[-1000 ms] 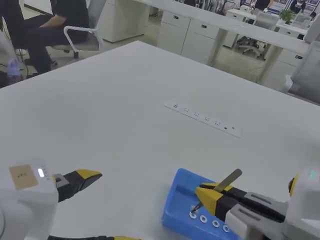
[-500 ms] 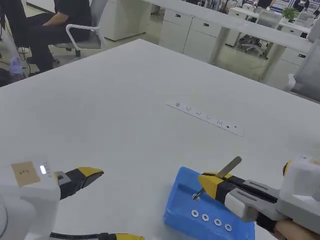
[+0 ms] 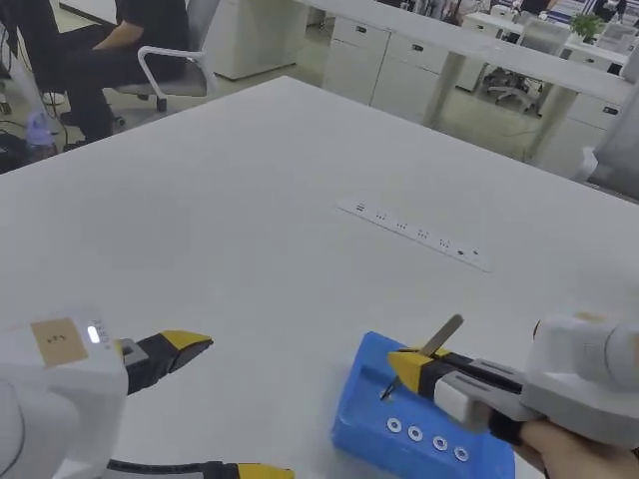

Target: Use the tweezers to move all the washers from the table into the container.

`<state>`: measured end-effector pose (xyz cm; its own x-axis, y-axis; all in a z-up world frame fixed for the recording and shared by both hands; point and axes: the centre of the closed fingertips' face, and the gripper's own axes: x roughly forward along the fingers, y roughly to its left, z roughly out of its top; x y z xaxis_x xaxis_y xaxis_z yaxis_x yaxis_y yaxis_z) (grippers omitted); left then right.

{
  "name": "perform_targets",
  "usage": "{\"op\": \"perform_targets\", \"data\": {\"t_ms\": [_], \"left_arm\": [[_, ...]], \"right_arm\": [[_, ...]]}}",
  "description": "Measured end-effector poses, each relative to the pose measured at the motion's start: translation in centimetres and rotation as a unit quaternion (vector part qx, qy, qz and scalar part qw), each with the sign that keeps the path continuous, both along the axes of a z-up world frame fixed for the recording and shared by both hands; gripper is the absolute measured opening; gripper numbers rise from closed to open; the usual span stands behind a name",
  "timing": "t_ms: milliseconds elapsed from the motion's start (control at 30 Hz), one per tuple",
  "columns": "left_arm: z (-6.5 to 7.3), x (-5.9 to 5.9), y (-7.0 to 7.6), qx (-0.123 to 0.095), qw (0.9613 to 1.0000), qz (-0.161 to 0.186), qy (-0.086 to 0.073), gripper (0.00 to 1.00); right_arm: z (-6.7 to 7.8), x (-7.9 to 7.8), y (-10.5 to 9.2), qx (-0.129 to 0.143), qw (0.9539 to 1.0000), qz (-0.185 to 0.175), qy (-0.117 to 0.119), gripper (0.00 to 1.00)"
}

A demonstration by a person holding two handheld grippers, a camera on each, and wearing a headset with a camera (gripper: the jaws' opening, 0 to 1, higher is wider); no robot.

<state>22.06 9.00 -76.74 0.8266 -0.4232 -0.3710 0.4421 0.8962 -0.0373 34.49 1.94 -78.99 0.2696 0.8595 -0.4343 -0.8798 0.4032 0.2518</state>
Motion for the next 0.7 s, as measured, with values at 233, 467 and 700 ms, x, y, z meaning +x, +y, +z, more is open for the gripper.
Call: {"op": "perform_targets", "data": {"t_ms": [233,467,700], "left_arm": [[0.0,0.0,0.0,0.000,1.0000,-0.001,0.000,0.76],[-0.1,0.0,0.1,0.002,1.0000,-0.001,0.001,0.76],[-0.1,-0.1,0.1,0.002,1.0000,-0.002,0.002,0.76]], "right_arm": [[-2.1,0.1,0.3,-0.026,0.9996,0.012,0.003,0.03],[-3.2,-0.6,1.2,-0.026,0.9985,0.046,-0.013,0.03],[-4.4,0.0,0.9,-0.053,0.9970,0.050,-0.028,0.03]]}}
